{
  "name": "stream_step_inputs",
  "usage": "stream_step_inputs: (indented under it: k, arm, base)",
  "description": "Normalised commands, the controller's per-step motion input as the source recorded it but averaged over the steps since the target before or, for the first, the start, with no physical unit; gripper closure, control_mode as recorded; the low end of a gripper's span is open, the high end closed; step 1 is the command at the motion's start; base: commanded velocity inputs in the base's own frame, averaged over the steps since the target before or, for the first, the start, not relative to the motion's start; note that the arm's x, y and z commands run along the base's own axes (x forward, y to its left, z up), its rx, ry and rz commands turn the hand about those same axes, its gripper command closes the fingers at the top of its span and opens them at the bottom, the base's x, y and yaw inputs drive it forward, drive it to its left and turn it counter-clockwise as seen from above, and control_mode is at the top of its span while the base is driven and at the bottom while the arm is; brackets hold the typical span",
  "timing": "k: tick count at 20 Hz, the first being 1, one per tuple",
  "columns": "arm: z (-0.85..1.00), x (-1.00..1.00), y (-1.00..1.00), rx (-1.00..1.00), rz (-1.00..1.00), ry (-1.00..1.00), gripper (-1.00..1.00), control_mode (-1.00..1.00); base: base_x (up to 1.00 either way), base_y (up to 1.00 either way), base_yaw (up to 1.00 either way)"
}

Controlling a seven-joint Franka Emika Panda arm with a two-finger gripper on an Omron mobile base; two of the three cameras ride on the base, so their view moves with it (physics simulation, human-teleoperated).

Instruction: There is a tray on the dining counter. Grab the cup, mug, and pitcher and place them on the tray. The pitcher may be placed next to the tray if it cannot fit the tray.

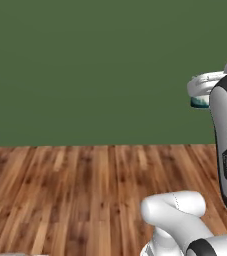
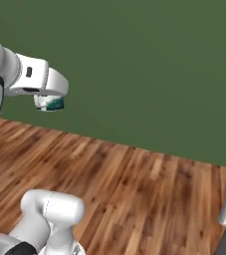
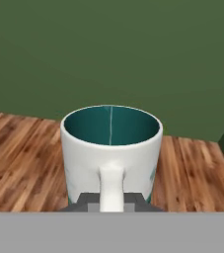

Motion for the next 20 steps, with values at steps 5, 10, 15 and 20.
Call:
stream_step_inputs:
  k: [5, 10, 15, 20]
  arm:
    - [0.00, 0.00, 0.00, 0.00, 0.00, 0.00, 1.00, 1.00]
    - [0.00, 0.00, 0.00, 0.00, 0.00, 0.00, 1.00, 1.00]
    - [0.00, 0.00, 0.00, 0.00, 0.00, 0.00, 1.00, 1.00]
    - [0.00, 0.00, 0.00, 0.00, 0.00, 0.00, 1.00, 1.00]
  base:
    - [0.87, -0.51, 0.09]
    - [0.53, -0.68, 0.41]
    - [0.52, -0.62, 0.63]
    - [0.52, -0.50, 0.71]
